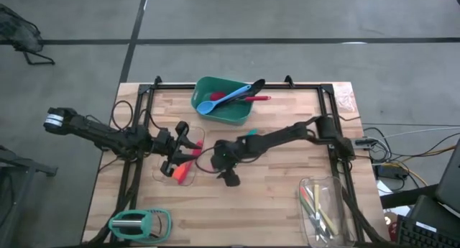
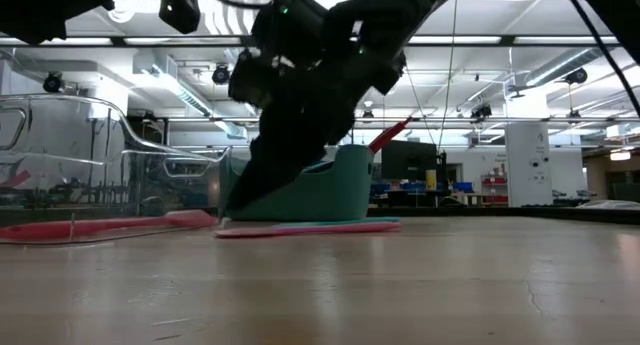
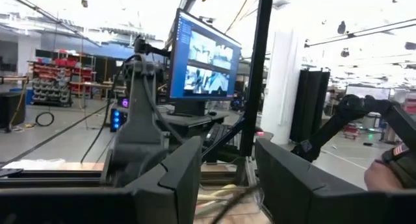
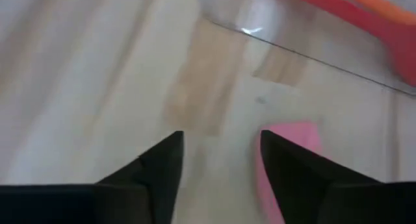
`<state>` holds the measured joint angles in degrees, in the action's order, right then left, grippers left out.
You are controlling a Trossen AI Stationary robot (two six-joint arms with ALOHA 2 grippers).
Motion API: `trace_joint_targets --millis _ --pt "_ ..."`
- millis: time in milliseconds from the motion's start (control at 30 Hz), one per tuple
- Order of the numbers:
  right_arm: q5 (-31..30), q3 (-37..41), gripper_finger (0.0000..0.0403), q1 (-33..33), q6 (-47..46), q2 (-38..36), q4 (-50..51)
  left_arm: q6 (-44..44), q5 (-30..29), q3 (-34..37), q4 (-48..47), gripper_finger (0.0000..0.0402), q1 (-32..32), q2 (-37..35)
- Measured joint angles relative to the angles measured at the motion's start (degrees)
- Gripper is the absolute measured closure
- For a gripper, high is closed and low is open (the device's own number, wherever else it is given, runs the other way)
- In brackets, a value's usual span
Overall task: Pick & Place Kitchen Items
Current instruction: Put the pink spatula into the left transparent bin
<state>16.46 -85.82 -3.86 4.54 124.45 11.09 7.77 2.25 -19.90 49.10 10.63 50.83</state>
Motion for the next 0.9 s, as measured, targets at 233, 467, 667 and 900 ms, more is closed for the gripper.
trace_joint_targets --millis 233,467,667,900 --pt "-5.0 -0.9 0.0137 0.0 3.2 3.1 -1.5 0.0 0.0 0.0 -0.1 0.025 0.0 -0.1" --pt "-6.1 -0.2 0.0108 0.8 3.7 3.1 -4.5 -0.2 0.0 0.0 -0.4 0.025 0.0 0.0" --pt "-5.7 0.6 0.0104 2.4 3.2 4.7 -4.8 -0.2 -0.1 0.0 -0.4 0.025 0.0 0.1" --pt "-4.8 1.7 0.0163 2.7 3.9 6.3 -5.5 -0.1 -0.2 0.1 -0.3 0.025 0.0 0.1"
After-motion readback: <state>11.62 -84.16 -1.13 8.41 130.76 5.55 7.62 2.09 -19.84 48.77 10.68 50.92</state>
